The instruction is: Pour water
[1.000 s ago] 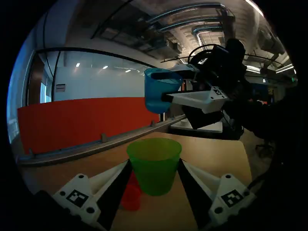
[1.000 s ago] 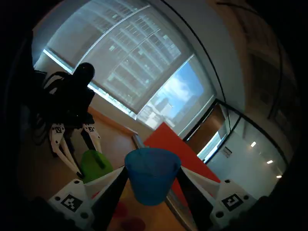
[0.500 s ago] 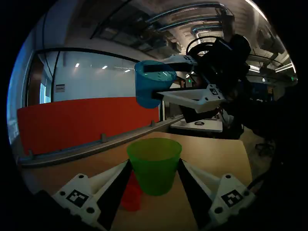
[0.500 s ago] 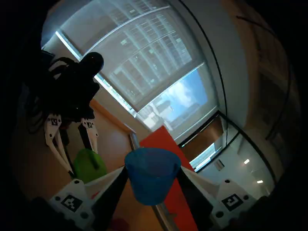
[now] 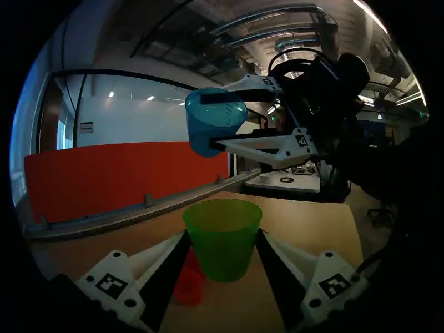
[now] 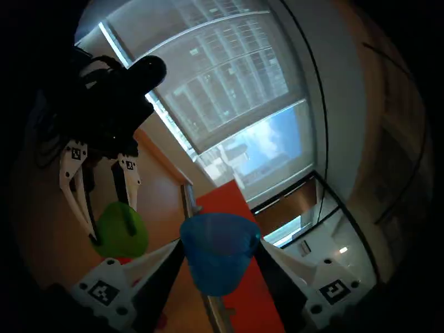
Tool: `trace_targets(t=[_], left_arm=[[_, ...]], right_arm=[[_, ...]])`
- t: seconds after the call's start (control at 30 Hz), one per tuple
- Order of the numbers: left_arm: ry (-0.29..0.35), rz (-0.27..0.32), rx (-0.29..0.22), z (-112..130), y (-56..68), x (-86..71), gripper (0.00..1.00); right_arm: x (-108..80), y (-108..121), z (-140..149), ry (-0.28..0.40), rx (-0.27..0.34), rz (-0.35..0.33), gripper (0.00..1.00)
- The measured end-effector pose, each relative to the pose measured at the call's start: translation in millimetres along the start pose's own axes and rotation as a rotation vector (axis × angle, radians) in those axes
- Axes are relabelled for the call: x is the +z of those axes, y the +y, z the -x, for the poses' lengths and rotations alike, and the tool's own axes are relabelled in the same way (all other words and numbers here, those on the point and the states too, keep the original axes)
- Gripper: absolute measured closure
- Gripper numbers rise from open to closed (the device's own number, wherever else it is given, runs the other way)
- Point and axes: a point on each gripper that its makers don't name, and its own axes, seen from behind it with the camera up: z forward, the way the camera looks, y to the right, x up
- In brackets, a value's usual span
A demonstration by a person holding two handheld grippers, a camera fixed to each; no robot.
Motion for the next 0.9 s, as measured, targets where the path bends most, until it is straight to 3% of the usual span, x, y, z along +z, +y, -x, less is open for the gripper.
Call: trace_targets(t=[0.4, 0.9], left_arm=[[-0.001, 0.006, 0.001, 1.4, 1.2, 1.2, 0.18], [-0.002, 0.012, 0.008, 0.7, 4.0, 3.4, 0.18]], right_arm=[[3.9, 4.8, -0.4, -0.007, -0.114, 0.013, 0.11], [7.8, 12.2, -1.0, -0.008, -0.191, 0.031, 0.11]])
